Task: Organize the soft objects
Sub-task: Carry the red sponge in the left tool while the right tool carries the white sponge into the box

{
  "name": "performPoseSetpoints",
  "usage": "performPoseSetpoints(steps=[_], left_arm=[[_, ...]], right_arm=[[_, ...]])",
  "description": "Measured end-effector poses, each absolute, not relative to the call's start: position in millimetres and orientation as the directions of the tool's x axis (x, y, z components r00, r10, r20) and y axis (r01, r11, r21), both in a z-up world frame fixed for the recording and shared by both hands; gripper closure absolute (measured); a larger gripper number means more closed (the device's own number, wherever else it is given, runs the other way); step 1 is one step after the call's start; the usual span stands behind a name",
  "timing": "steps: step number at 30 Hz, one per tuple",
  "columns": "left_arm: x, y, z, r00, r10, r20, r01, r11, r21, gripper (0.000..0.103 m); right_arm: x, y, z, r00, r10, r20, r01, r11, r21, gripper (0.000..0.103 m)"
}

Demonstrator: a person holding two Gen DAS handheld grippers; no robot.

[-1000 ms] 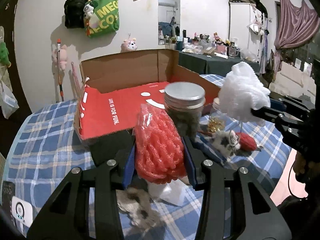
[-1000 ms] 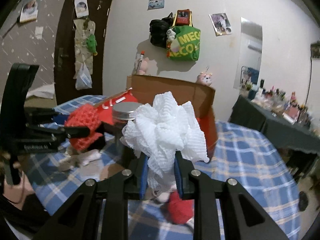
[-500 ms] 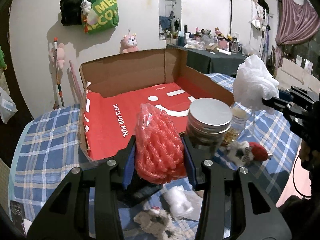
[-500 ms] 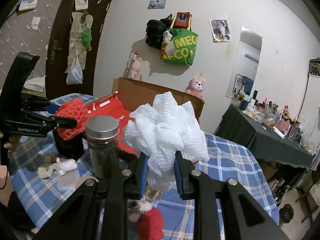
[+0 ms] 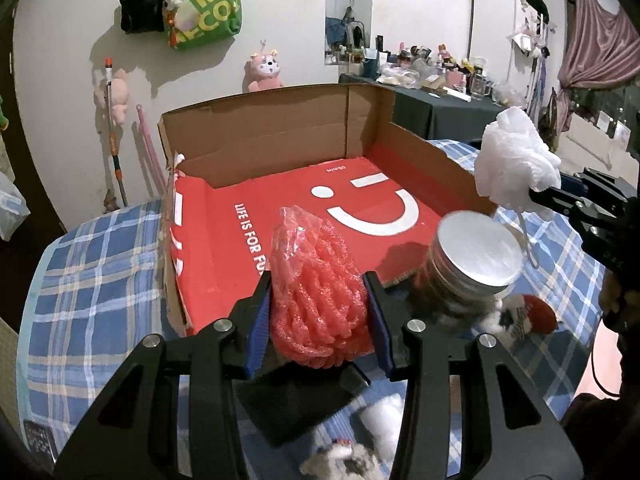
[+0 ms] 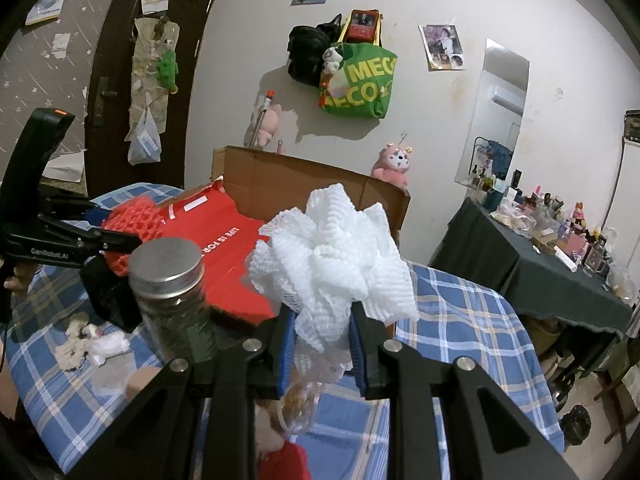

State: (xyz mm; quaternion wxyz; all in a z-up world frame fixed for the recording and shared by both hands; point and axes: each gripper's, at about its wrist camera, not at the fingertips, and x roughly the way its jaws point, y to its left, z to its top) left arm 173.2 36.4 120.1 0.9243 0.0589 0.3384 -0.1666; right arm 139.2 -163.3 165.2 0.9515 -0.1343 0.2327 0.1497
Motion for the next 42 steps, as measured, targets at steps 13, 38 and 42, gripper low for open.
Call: performPoseSetpoints(steps=[13, 38, 42], left_arm=[[285, 21, 129, 0.612, -0.302, -0.731, 0.404, 0.914, -0.039, 0.062], [427, -12, 61, 0.504, -0.176, -0.846, 0.331, 0.944, 0.001, 0.060], [425, -16, 62, 0.515, -0.172, -0.840, 0.337, 0.941, 0.014, 0.059]], right_arm=[[258, -142, 178, 0.740, 0.269, -0.616, -0.446, 0.882, -0.151, 0.077], [432, -109, 104, 0.433, 0.218, -0.875, -0.402, 0.915, 0.029, 0.070], [436, -112, 103, 0.428, 0.218, -0.877, -0.402, 0.915, 0.031, 0.065]])
